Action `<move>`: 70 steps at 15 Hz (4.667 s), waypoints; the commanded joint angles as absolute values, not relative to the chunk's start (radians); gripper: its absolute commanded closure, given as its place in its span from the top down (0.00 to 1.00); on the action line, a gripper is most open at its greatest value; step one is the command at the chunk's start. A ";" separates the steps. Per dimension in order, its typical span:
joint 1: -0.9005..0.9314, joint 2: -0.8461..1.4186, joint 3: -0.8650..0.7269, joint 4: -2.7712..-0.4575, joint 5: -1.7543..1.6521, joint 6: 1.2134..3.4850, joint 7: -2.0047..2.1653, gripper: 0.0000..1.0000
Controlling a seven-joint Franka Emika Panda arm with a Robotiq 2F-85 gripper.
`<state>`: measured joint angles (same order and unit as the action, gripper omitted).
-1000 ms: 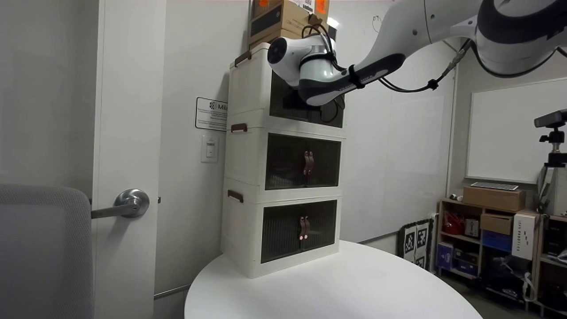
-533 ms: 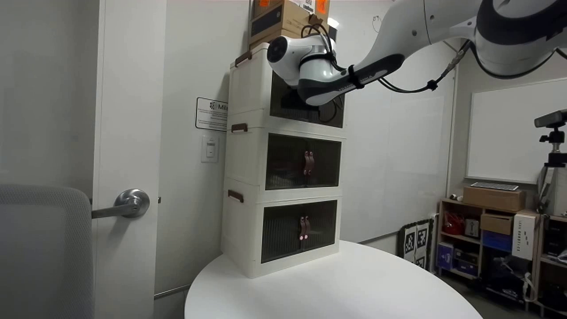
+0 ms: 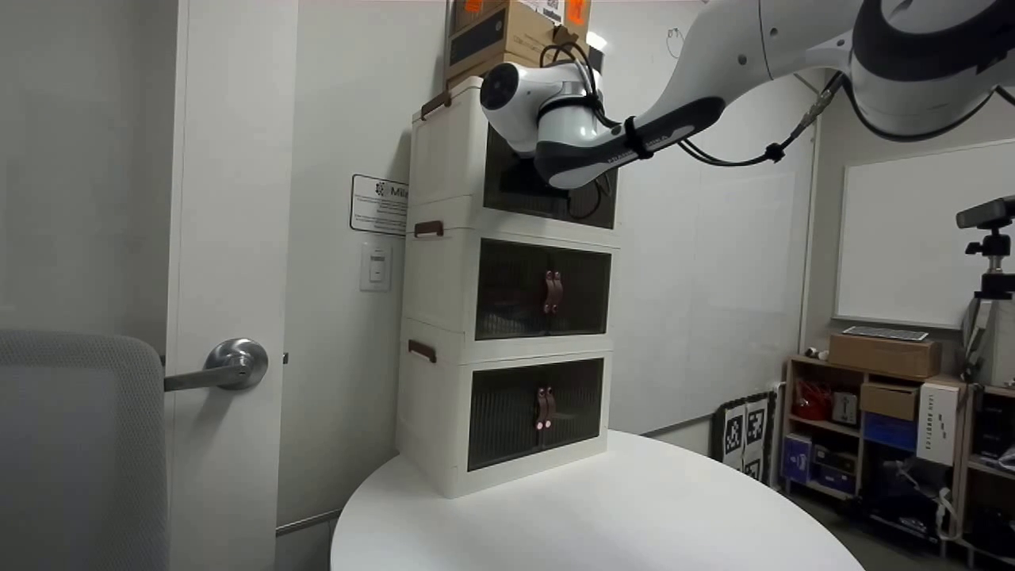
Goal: Open the left and right door of the first cabinet
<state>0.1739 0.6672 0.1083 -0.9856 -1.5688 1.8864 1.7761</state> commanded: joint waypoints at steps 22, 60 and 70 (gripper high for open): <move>0.207 0.106 0.179 -1.682 -1.280 1.846 1.644 0.01; 0.181 -0.132 0.190 -2.005 -1.112 2.297 1.542 1.00; 0.251 -0.050 0.330 -1.885 -1.146 1.936 1.702 1.00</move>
